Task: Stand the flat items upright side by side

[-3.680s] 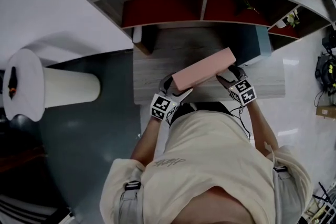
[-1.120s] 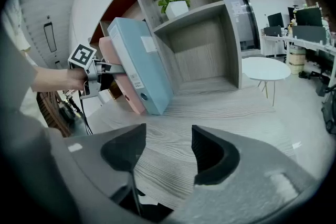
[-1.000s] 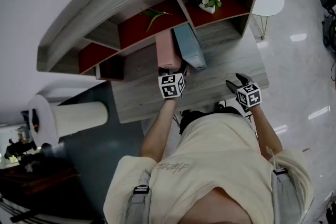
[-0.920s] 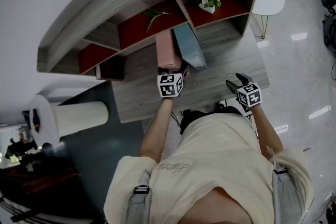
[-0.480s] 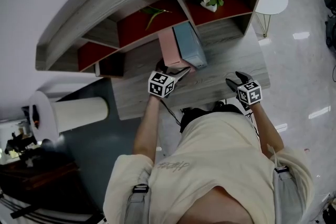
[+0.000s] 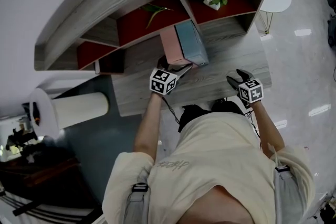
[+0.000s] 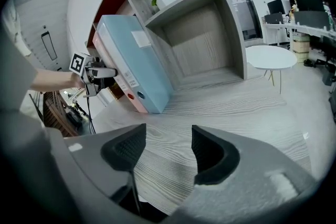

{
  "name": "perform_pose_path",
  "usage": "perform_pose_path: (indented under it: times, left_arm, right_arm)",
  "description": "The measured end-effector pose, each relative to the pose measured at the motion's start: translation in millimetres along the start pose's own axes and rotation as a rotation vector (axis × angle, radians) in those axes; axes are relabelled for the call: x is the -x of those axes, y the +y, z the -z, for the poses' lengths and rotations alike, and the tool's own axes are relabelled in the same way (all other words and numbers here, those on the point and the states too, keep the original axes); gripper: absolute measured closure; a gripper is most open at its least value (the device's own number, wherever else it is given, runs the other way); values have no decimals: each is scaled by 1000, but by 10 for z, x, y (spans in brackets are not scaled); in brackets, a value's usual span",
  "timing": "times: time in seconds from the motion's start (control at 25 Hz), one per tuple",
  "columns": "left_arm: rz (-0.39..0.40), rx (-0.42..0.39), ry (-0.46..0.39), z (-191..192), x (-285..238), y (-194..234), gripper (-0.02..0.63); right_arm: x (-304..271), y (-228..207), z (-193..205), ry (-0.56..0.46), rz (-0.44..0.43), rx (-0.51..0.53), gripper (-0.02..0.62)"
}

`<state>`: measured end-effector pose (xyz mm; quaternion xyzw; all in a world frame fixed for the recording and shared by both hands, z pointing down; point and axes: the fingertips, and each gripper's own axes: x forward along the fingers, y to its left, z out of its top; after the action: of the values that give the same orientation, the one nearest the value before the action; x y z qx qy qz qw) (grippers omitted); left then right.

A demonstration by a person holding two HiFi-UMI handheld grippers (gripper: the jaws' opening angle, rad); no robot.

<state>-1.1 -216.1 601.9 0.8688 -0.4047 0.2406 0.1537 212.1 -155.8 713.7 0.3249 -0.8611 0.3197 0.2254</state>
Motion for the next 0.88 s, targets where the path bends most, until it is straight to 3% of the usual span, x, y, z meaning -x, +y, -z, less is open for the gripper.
perform_pose_path:
  times: [0.24,0.4,0.52,0.64,0.76,0.88]
  left_arm:
    - [-9,33,-8,74,215,-147,215]
    - [-6,74,-40,162,406,-322,238]
    - [-14,157,-75,237,596,-420,280]
    - [-28,267,-120,272,786,-470,338]
    - [15,349,-230,53,977,-464,476]
    - [31,343,-296,-243,1172,-446,529]
  right_arm:
    - [-67,176,-174,-2,-28,55,327]
    - [-74,325,-377,-10,3,164,327]
    - [-68,552,-425,3,10,252,327]
    - [-33,824,-475,-9,-34,230,339]
    - [54,1056,-781,-88,-50,235,397]
    - [256,1247,-1144,-175,-28,256,517]
